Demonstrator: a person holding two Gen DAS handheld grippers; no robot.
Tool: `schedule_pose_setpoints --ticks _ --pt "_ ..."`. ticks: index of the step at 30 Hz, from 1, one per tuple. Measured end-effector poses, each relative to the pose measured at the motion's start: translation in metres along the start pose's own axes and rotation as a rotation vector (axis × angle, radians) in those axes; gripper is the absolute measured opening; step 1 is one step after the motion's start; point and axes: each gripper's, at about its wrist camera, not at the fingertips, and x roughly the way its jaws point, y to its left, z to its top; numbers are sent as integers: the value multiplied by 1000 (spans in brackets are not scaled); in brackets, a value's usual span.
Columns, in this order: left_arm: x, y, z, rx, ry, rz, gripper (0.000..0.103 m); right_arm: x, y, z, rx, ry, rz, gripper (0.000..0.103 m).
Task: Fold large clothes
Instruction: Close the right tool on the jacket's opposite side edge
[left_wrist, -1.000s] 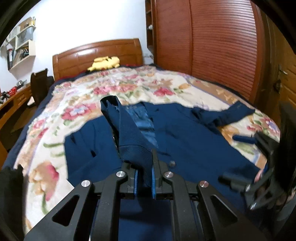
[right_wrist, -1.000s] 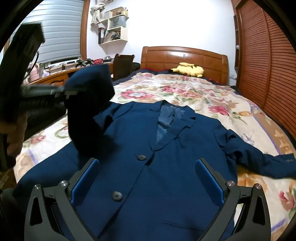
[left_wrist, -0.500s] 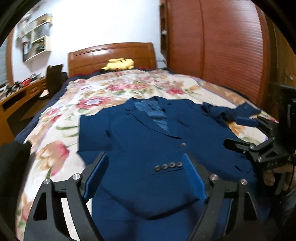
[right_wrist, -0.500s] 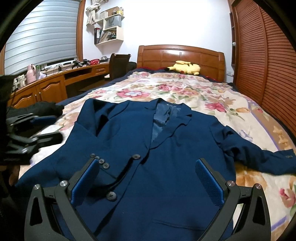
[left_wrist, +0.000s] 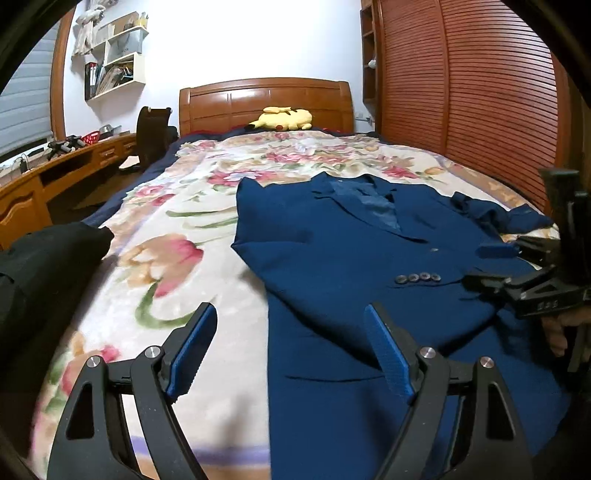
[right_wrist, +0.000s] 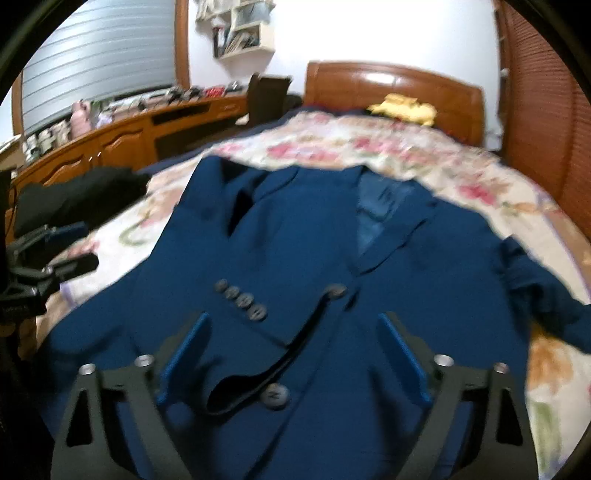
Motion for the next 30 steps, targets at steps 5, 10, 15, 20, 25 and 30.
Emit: schedule_pose_setpoints --ticks 5,10,15,20,25,30 --pt "3 3 -6 -2 7 -18 82 20 -4 0 -15 78 10 74" --pt "3 1 -8 6 4 -26 82 28 -2 8 -31 124 52 55" --pt "2 0 -11 13 3 -27 82 25 5 8 -84 119 27 22" --pt "4 -3 -13 14 10 -20 82 14 11 3 -97 84 4 4" --pt "0 -4 -11 6 -5 -28 82 -6 4 3 -48 -11 -13 3" --pt "-6 -4 -9 -12 -24 -50 82 -37 0 -6 -13 -86 -74 3"
